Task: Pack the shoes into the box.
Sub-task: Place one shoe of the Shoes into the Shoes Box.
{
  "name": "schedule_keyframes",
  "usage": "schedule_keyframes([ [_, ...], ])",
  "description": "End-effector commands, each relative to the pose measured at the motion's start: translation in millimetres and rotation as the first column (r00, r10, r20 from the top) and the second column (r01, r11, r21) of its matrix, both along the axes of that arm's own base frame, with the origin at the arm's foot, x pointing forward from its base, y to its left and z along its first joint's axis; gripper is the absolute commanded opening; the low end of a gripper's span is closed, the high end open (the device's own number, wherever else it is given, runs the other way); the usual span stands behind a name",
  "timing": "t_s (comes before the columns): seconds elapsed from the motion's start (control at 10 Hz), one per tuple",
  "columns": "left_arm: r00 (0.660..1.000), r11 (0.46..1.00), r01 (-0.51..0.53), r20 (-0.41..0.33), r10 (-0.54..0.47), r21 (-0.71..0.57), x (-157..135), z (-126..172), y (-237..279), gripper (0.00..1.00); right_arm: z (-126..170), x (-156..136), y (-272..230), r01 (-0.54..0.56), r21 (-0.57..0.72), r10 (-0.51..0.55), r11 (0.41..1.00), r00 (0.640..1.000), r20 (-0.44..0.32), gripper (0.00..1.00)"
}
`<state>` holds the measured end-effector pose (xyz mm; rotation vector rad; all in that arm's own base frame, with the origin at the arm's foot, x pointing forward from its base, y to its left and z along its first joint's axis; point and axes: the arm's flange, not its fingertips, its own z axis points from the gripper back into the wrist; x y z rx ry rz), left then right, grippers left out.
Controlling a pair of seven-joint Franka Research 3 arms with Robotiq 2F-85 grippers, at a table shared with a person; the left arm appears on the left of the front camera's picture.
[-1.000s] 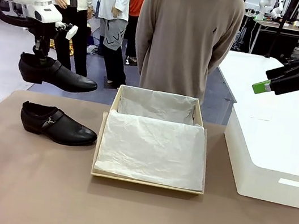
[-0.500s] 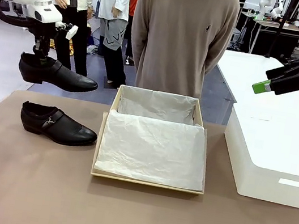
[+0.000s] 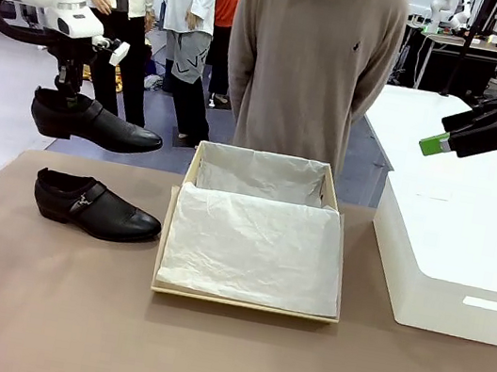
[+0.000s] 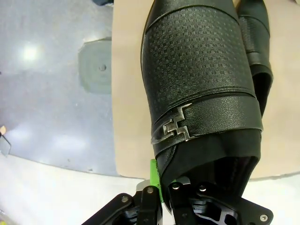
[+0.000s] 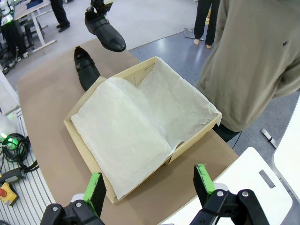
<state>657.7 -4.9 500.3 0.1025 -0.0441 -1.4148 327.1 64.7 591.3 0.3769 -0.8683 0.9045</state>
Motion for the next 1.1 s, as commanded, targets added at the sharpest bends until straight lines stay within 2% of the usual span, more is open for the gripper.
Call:
schedule_keyframes([
  [0.0,1.0,1.0,-0.001,0.013,0.001,0.003,-1,2,2,0.0,0,0,0,-0.009,0.016,0.009,1.0,1.0,0.001,1.0],
  [0.3,1.0,1.0,0.0,0.0,0.0,0.0,0,0,0,0.0,0,0,0,-0.009,0.016,0.009,1.0,1.0,0.001,1.0],
  [1.0,0.999,0.999,0.037,0.024,-0.037,0.003,-19,56,-41,0.0,0,0,0,-0.009,0.016,0.009,1.0,1.0,0.001,1.0],
])
